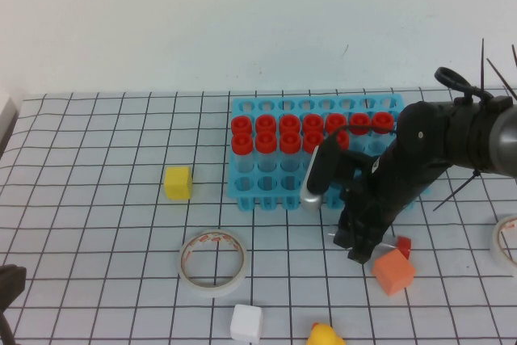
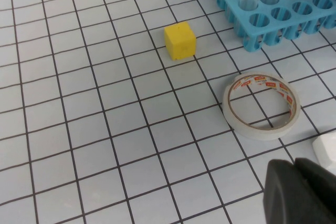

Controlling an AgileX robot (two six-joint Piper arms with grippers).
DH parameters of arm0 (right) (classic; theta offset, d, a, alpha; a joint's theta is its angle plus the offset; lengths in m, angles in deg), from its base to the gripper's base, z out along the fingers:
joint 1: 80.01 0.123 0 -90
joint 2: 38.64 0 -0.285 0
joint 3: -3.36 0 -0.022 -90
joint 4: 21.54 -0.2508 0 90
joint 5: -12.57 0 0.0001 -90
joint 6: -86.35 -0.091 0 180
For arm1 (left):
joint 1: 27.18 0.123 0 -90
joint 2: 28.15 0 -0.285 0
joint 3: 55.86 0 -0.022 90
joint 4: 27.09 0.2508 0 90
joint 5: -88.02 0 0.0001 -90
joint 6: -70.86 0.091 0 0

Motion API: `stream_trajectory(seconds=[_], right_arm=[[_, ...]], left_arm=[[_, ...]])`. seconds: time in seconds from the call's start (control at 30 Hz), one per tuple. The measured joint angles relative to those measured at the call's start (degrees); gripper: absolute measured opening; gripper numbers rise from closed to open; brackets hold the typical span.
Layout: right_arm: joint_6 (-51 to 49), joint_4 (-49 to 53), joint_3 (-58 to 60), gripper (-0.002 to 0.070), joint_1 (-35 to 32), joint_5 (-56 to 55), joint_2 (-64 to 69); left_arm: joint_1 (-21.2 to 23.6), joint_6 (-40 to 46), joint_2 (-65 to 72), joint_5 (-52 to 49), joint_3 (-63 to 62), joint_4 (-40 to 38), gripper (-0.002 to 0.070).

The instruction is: Place the test tubes

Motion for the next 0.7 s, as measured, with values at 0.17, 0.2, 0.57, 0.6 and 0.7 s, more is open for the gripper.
stream_trajectory(seconds=[0.17,0.2,0.57,0.6,0.7], right_arm=[[0.0,-0.3,0.0,0.0223,0.0,-1.1,0.0],[-0.2,-0.6,-0.4,0.0223,0.0,-0.9,-0.1],[-0.7,-7.2,-1.4,0.0223,0.0,0.2,-8.1],[-0.8,-7.8,-1.6,0.0223,0.0,0.4,-9.1],[-0.8,-10.9,-1.6,0.0223,0.0,0.8,-11.9]], left_arm=[[0.0,0.2,0.0,0.0,0.0,0.0,-0.0001],[0.0,0.2,0.0,0.0,0.0,0.0,-0.0001],[0.0,0.4,0.0,0.0,0.0,0.0,-0.0001],[0.0,0.4,0.0,0.0,0.0,-0.1,-0.0001],[0.0,0.6,0.0,0.0,0.0,-1.6,-0.0001]])
